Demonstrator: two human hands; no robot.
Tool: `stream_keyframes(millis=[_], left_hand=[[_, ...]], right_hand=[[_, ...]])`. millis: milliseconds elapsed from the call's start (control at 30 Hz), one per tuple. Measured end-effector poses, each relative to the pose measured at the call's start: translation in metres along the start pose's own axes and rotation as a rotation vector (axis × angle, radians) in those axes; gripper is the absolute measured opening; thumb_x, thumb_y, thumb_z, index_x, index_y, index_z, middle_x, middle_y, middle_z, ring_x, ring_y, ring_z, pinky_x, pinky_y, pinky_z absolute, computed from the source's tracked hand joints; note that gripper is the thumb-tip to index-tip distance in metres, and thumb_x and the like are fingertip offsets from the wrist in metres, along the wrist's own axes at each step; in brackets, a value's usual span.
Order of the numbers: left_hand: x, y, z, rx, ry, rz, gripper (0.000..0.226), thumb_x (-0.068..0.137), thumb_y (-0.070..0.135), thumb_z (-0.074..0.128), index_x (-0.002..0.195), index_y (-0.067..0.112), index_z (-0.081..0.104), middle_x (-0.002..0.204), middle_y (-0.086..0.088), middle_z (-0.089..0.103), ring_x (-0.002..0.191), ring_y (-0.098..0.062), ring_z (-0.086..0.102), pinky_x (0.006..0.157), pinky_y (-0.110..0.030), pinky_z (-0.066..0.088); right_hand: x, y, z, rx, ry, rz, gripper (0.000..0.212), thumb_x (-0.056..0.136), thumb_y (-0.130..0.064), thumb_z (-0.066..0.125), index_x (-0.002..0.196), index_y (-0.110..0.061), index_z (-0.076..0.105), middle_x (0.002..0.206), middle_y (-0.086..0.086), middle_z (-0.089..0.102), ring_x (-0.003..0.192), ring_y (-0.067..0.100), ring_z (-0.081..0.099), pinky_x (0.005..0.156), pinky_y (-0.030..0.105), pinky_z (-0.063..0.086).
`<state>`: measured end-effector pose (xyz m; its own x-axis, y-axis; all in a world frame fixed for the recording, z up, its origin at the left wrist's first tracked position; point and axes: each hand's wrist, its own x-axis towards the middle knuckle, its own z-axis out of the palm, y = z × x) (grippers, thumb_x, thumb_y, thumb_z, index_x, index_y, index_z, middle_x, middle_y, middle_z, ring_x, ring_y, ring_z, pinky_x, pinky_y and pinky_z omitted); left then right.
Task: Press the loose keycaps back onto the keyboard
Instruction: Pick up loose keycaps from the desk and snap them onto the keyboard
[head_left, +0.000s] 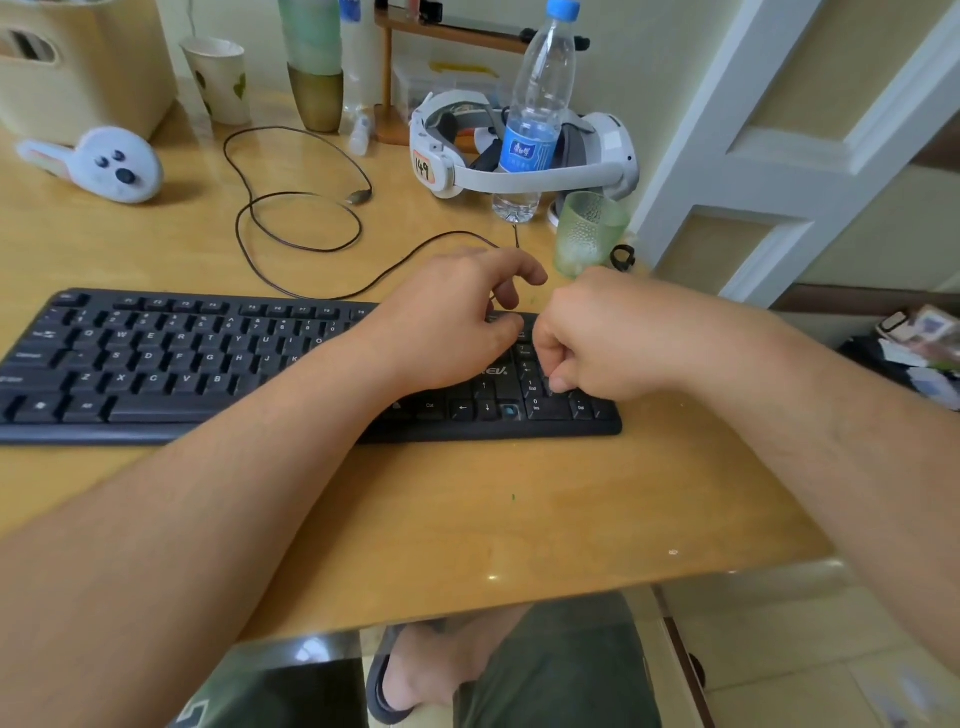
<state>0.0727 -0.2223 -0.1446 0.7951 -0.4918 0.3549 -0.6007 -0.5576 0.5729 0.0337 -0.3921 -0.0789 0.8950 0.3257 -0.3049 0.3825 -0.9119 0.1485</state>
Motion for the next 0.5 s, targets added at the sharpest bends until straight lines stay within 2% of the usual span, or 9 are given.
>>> stream_keyframes(millis=[133,333,500], left_hand=[[-0.0003,0.0009,-0.0008,0.019,-0.012,-0.006,0.041,0.092,0.02,0.065,0.13,0.035,0.061,0.1,0.013,0.062,0.089,-0.006,0.055,0.08,-0.026,0.045],[-0.0023,0.0027,-0.0013,0.034,-0.054,-0.007,0.043,0.093,0.021,0.065,0.133,0.034,0.059,0.1,0.011,0.066,0.093,-0.009,0.057,0.083,-0.031,0.047],[-0.0019,0.0013,-0.0017,0.041,-0.053,-0.008,0.043,0.093,0.02,0.065,0.134,0.033,0.058,0.1,0.011,0.067,0.091,-0.008,0.055,0.078,-0.028,0.043]], right_hand=[[0.0021,0.0009,-0.0008,0.053,-0.002,0.02,0.01,0.09,-0.03,0.078,0.083,-0.028,0.071,0.077,-0.01,0.066,0.079,0.011,0.062,0.068,0.031,0.054],[0.0038,0.0018,-0.0058,0.126,-0.017,0.02,0.008,0.087,-0.024,0.081,0.083,-0.027,0.075,0.074,-0.013,0.065,0.074,0.005,0.06,0.065,0.027,0.051],[0.0081,0.0009,-0.0057,0.126,-0.033,0.032,0.01,0.09,-0.023,0.077,0.081,-0.026,0.073,0.076,-0.011,0.066,0.075,0.007,0.061,0.067,0.029,0.052]])
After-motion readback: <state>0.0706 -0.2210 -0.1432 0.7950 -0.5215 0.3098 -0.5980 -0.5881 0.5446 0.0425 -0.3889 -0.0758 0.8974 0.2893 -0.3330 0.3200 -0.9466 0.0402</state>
